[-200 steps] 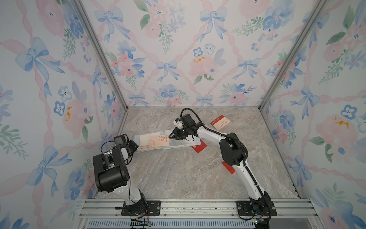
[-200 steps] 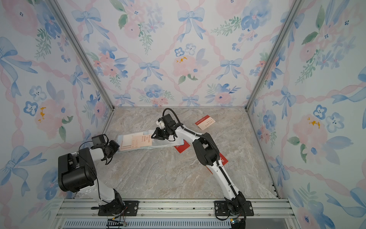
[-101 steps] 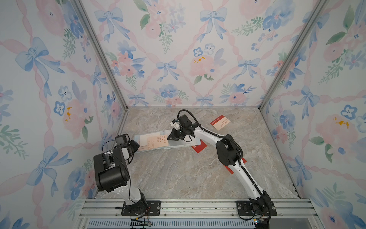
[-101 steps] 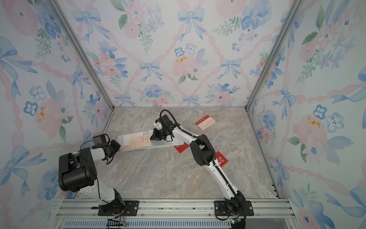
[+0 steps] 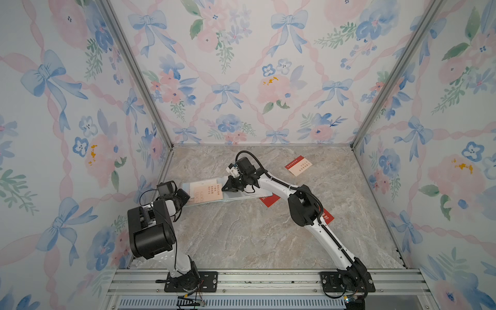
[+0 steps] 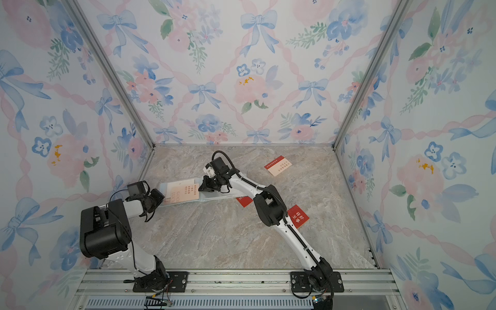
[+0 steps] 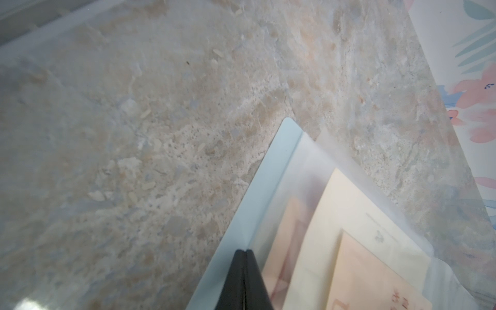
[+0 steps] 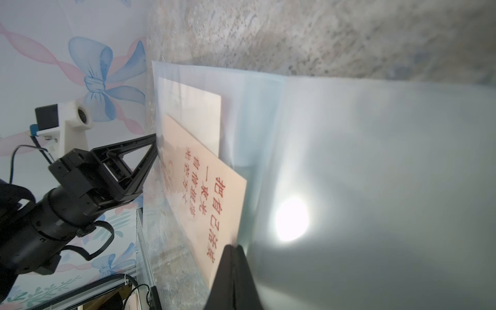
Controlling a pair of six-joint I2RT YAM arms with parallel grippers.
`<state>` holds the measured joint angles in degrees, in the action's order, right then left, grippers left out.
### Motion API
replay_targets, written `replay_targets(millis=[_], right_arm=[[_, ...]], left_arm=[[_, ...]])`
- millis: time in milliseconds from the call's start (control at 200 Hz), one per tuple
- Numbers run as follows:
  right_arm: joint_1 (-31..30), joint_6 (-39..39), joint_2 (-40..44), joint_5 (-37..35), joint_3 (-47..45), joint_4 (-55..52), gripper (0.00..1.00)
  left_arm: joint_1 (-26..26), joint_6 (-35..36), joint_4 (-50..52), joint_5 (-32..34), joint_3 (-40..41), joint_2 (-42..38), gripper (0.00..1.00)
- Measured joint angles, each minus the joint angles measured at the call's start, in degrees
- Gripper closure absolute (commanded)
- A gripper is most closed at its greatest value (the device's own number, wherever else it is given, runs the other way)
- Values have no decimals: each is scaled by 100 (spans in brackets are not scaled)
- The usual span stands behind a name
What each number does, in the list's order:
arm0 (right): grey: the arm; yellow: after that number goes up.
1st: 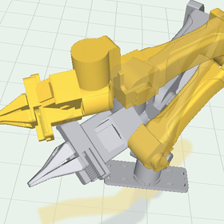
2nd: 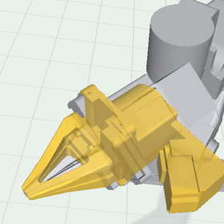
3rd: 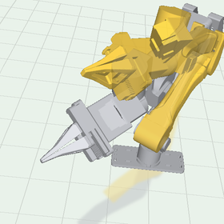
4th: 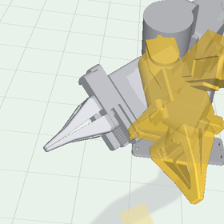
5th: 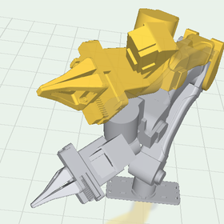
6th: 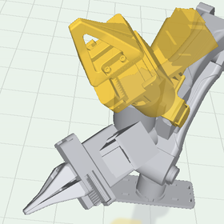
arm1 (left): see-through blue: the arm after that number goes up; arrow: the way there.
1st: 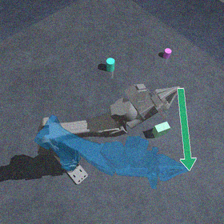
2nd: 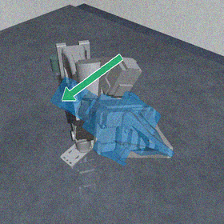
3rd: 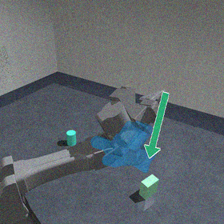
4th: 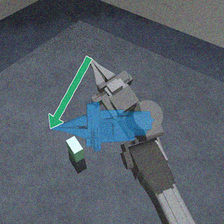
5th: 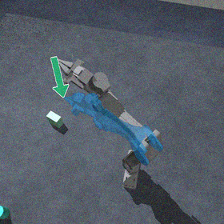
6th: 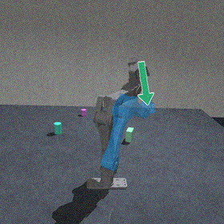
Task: Place the photos into the photo albums
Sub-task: Insert the photo into the photo album.
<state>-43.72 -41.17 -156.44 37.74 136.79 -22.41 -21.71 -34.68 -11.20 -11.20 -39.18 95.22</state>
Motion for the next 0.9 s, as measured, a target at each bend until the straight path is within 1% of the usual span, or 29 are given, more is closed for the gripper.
replay_targets(millis=[140, 375, 635, 895], right_arm=[[-22, -90, -42, 20, 63, 35, 100], [-146, -258, -254, 15, 483, 129, 100], [-221, -343, -323, 15, 527, 164, 99], [-225, -367, -323, 17, 527, 170, 98]], left_arm=[[0, 0, -13, 0, 7, 0, 93], [0, -2, -48, -4, 26, -2, 93], [0, -4, -85, -2, 122, -87, 93], [0, -26, 105, -20, 251, -352, 93]])
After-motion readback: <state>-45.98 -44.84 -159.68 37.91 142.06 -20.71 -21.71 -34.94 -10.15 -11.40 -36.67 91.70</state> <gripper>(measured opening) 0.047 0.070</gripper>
